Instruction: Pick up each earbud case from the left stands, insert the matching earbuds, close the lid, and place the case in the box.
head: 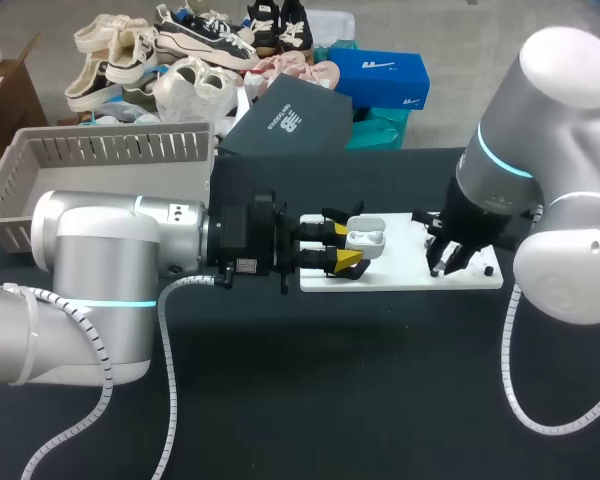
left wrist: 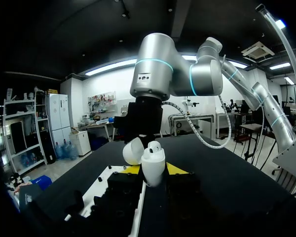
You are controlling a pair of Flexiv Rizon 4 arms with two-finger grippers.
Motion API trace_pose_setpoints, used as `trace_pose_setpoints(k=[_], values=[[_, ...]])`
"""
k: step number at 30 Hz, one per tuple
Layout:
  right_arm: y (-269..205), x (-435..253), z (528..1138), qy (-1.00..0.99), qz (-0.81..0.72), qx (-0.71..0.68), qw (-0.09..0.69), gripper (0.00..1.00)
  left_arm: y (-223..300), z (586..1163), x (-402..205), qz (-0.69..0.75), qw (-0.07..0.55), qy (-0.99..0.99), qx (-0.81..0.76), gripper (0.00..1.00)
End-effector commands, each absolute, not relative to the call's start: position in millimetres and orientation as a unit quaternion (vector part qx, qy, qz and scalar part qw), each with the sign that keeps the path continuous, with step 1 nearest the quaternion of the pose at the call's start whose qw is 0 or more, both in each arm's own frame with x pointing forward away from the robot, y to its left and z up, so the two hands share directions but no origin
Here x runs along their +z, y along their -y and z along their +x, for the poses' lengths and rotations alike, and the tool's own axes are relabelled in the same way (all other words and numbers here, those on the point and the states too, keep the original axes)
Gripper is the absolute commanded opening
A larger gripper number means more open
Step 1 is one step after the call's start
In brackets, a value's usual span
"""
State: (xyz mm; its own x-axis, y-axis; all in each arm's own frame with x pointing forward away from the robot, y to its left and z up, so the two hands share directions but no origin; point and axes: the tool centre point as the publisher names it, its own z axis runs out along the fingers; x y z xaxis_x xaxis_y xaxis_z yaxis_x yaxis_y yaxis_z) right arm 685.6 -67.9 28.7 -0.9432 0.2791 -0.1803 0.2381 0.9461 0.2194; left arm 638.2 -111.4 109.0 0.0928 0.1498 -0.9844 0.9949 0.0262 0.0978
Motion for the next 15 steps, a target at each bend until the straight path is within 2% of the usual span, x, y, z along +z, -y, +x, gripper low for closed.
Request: trace_pose_setpoints(k=[1, 15], values=[[73, 35, 679, -0.98, 0.132, 0.105, 0.107, 0.0, 111, 639, 108, 0.552, 0.492, -0.518, -0.43, 0.0], [92, 85, 660, -0.974, 0.149, 0.091, 0.147, 0.0, 111, 639, 108, 0.552, 0.492, -0.518, -0.43, 0.0]])
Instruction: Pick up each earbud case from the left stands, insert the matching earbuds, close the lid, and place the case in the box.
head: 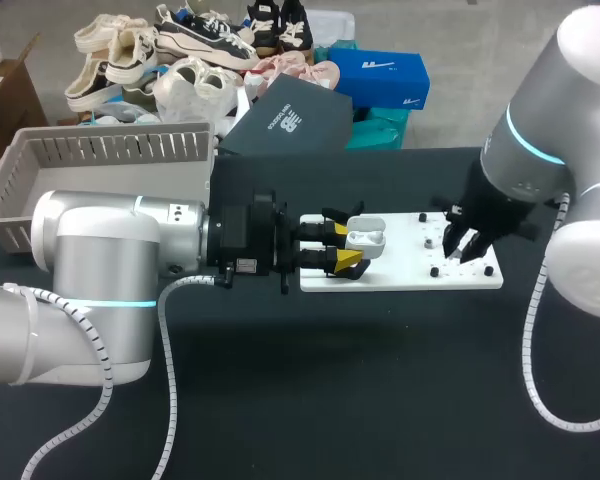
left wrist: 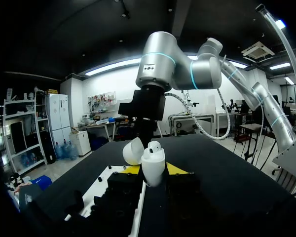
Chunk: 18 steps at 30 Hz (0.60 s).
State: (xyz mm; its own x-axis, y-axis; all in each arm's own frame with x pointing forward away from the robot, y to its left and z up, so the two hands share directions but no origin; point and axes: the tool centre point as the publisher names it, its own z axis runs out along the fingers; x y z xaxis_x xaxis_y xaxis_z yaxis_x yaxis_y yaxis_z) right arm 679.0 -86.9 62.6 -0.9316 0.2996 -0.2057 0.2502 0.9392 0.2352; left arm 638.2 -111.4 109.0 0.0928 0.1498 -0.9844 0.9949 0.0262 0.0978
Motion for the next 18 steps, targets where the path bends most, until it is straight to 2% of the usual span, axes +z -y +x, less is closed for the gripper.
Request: trace_pose_setpoints(k=[1, 8, 18], values=[[93, 92, 658, -0.973, 0.151, 0.086, 0.153, 0.0, 111, 639, 108, 0.552, 0.492, -0.518, -0.43, 0.0], [91, 136, 640, -0.964, 0.163, 0.069, 0.201, 0.0, 111, 639, 108, 0.552, 0.492, -0.518, -0.43, 0.0], [57, 176, 614, -0.961, 0.144, 0.053, 0.229, 0.0, 111, 639, 108, 0.552, 0.492, -0.518, -0.43, 0.0]])
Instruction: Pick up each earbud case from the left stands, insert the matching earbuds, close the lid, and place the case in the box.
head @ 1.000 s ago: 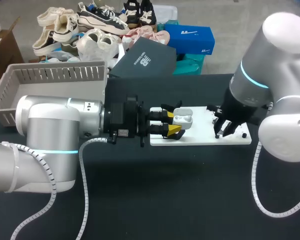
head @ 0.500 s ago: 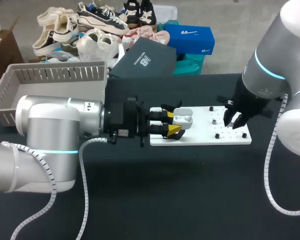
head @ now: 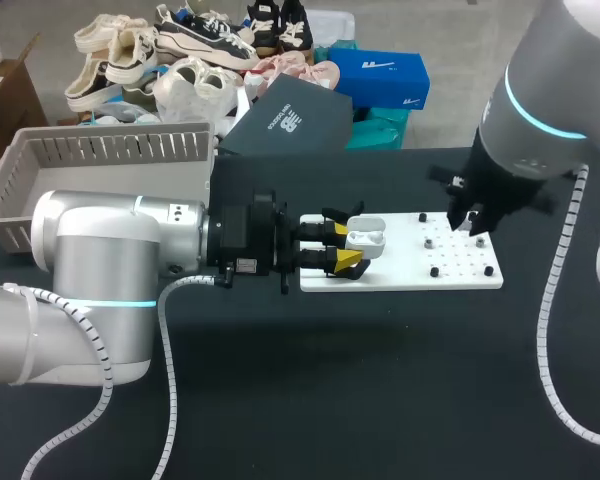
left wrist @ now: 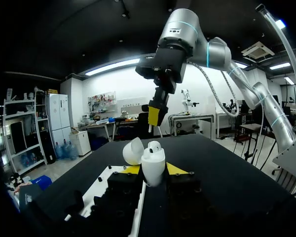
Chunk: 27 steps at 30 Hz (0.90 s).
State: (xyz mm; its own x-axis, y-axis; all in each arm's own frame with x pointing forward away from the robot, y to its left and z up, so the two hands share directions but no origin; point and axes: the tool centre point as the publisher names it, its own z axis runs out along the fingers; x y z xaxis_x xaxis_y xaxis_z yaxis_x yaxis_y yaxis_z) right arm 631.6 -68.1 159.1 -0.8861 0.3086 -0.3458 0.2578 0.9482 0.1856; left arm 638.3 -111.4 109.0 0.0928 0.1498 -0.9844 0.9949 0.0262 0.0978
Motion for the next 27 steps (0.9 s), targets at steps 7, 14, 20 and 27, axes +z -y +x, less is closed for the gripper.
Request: trace_pose_setpoints(k=[7, 14, 20, 27], values=[[18, 180, 605, -0.973, 0.083, 0.048, 0.209, 0.0, 111, 639, 108, 0.552, 0.492, -0.518, -0.43, 0.0], [-19, 183, 601, -0.981, 0.016, 0.054, 0.187, 0.0, 111, 639, 108, 0.552, 0.492, -0.518, -0.43, 0.0], [-37, 185, 605, -0.983, -0.026, 0.061, 0.171, 0.0, 111, 639, 108, 0.552, 0.492, -0.518, -0.43, 0.0], [-46, 184, 612, -0.987, -0.058, 0.07, 0.133, 0.0, 111, 639, 108, 0.552, 0.492, -0.518, -0.43, 0.0]])
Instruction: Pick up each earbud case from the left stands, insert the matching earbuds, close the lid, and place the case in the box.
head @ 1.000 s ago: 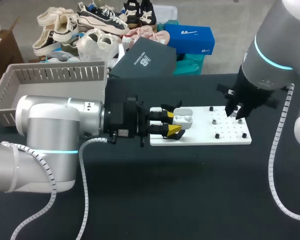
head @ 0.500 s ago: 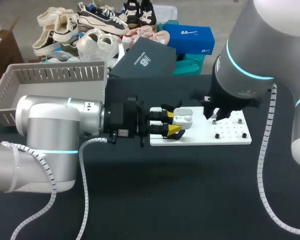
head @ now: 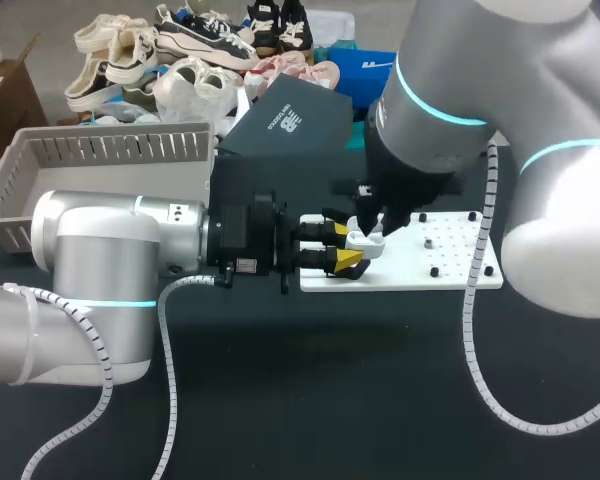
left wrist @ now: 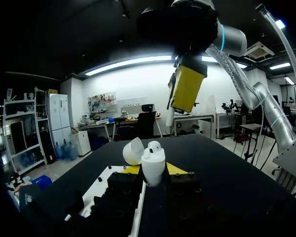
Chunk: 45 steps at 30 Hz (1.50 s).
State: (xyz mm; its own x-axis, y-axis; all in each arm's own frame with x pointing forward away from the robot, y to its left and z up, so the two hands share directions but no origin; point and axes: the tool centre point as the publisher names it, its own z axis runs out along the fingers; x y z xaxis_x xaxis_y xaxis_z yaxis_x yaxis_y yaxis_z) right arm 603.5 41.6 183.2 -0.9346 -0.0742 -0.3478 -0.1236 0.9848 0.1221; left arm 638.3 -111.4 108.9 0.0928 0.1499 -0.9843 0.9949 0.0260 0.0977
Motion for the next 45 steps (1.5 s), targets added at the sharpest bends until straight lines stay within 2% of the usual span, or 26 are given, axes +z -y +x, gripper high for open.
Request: trace_pose_setpoints(k=[1, 19, 45], values=[[-47, 184, 613, -0.988, -0.064, 0.072, 0.125, 0.0, 111, 639, 108, 0.552, 0.492, -0.518, -0.43, 0.0], [-42, 182, 621, -0.986, -0.113, 0.101, 0.068, 0.0, 111, 639, 108, 0.552, 0.492, -0.518, -0.43, 0.0], [-53, 168, 630, -0.985, -0.14, 0.08, 0.057, 0.0, 111, 639, 108, 0.552, 0.492, -0.518, -0.43, 0.0]])
